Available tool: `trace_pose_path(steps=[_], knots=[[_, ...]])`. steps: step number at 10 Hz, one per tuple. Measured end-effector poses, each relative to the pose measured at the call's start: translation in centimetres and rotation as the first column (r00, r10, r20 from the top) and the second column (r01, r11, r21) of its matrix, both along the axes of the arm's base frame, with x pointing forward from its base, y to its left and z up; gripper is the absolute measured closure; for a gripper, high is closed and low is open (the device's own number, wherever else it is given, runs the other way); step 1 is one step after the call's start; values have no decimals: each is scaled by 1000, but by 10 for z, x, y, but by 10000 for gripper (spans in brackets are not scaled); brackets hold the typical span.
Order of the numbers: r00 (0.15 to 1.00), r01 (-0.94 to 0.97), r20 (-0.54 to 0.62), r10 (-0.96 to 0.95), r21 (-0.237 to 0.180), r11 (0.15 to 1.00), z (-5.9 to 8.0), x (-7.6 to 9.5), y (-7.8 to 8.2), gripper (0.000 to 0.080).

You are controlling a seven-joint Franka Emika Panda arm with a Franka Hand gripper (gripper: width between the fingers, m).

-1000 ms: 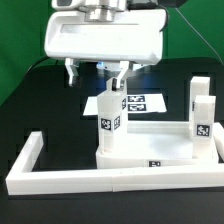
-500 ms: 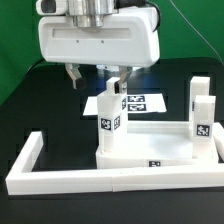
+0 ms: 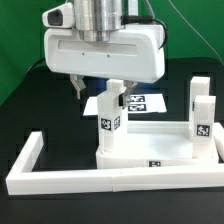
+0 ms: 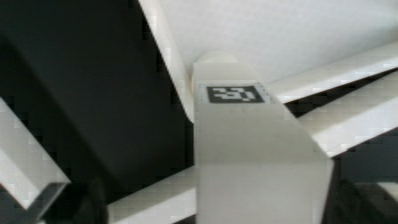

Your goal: Assemble desk

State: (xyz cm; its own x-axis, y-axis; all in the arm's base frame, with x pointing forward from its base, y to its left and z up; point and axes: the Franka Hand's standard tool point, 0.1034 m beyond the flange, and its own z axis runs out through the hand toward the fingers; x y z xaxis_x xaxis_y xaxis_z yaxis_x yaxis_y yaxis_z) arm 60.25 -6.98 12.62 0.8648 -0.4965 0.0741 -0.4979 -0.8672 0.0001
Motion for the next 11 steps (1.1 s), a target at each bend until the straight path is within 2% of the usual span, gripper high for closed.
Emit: trace_pose_path(steps=[1, 2, 3, 4, 8, 10, 11], knots=[[999, 32, 1, -32, 1, 999, 0, 0, -1, 285], [999, 32, 1, -32, 1, 999, 0, 0, -1, 285], [995, 102, 4, -102, 7, 995, -1, 0, -1, 426], [983, 184, 6, -184, 12, 983, -1, 0, -1, 512], [915, 402, 9, -403, 27, 915, -2, 0, -1, 512], [750, 661, 2, -662, 33, 750, -3, 5, -9, 512], [619, 785, -1, -786, 41, 618, -3, 15, -11, 512]])
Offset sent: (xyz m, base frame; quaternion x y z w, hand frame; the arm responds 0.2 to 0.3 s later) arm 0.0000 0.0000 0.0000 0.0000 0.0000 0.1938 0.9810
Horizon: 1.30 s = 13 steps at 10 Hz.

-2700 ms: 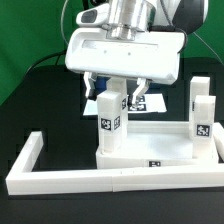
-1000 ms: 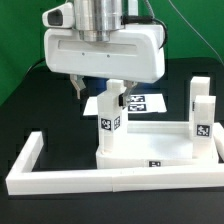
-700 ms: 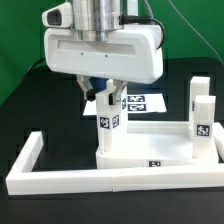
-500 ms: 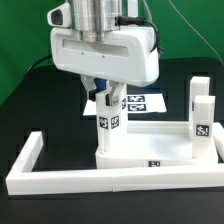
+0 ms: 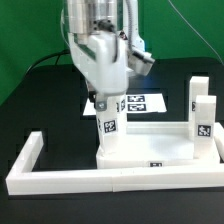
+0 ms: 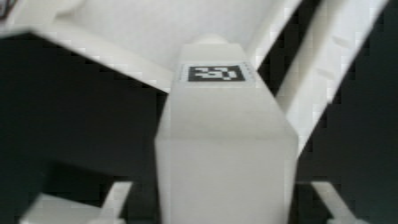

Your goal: Assemble desk

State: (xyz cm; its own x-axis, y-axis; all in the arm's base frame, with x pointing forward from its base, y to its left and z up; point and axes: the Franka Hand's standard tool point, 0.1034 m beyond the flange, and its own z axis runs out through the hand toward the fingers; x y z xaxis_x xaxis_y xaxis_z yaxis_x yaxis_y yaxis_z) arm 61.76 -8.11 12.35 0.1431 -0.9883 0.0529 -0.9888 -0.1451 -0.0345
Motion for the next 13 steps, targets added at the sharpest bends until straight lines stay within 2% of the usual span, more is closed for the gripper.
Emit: trace_pose_path(steps=[1, 3, 4, 5, 7, 8, 9, 10, 13], knots=[[992, 128, 18, -128, 14, 992, -1, 6, 4, 512], [916, 396, 47, -398, 49, 917, -1, 12, 15, 512], [896, 439, 48, -441, 54, 897, 0, 13, 20, 512], [900, 431, 48, -433, 52, 901, -1, 12, 19, 511], [901, 429, 47, -432, 50, 902, -2, 12, 19, 246], [909, 411, 46, -413, 48, 910, -2, 12, 19, 246], [955, 290, 59, -291, 29, 957, -2, 14, 22, 179], [995, 66, 72, -66, 6, 998, -5, 16, 31, 159], [992, -106, 60, 106, -10, 994, -7, 15, 31, 151]])
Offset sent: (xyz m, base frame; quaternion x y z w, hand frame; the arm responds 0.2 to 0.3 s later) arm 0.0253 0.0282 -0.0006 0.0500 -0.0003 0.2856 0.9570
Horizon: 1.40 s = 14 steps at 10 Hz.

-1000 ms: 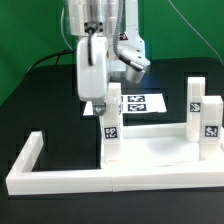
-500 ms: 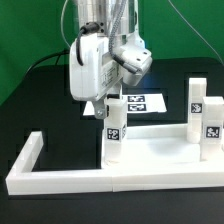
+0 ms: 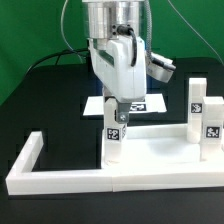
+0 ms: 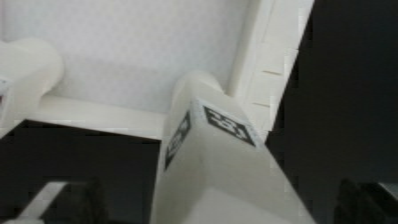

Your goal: Assemble desk

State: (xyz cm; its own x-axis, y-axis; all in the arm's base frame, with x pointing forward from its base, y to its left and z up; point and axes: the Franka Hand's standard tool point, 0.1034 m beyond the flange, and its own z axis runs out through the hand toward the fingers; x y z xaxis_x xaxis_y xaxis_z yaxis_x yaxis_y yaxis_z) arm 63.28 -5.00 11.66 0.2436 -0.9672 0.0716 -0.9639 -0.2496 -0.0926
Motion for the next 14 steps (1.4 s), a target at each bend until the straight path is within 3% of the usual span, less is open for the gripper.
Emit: trace_pose_path(steps=[3, 4, 5, 6, 7, 9, 10, 13, 14], knots=[[973, -231, -13, 230, -28, 973, 0, 0, -1, 151], [894, -448, -8, 448, -60, 892, -4, 4, 4, 151], [865, -502, -39, 501, -49, 863, -7, -1, 15, 151], [854, -521, -42, 519, -54, 852, -7, 0, 13, 151], [861, -508, -41, 507, -53, 860, -7, 0, 12, 151], [873, -487, -41, 486, -51, 872, -8, -1, 11, 413], [906, -422, -37, 421, -45, 905, -8, -1, 10, 505], [979, -205, -21, 205, -23, 978, -8, -1, 11, 505], [999, -38, -31, 38, 1, 999, -9, 0, 12, 505]])
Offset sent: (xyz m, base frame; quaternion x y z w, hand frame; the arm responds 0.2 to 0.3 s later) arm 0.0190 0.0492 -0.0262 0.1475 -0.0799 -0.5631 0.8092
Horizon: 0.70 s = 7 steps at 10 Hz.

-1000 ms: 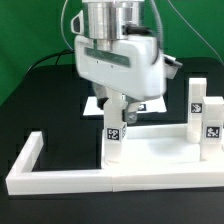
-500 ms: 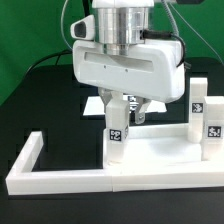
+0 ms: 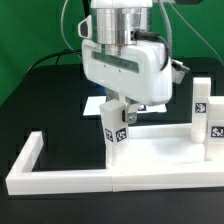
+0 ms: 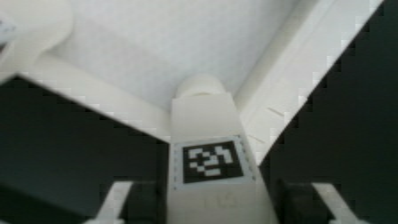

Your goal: Assemble desk

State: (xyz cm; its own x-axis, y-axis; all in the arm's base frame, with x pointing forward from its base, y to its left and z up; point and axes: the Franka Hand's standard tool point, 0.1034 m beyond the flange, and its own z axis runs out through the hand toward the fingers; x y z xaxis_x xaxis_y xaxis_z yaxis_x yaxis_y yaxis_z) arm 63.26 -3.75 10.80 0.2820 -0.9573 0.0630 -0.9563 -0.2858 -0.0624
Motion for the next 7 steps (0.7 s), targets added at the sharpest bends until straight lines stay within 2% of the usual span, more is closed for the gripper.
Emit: trace_pose_path(steps=[2, 3, 4, 5, 7], knots=[[949, 315, -18, -314, 40, 948, -1, 6, 0, 506], [891, 455, -21, -454, 69, 888, -2, 6, 2, 506], [787, 615, -13, -617, 100, 782, -1, 9, 4, 506], [747, 661, -8, -665, 111, 742, -3, 9, 5, 506], [797, 600, 1, -604, 104, 793, -3, 9, 5, 483]])
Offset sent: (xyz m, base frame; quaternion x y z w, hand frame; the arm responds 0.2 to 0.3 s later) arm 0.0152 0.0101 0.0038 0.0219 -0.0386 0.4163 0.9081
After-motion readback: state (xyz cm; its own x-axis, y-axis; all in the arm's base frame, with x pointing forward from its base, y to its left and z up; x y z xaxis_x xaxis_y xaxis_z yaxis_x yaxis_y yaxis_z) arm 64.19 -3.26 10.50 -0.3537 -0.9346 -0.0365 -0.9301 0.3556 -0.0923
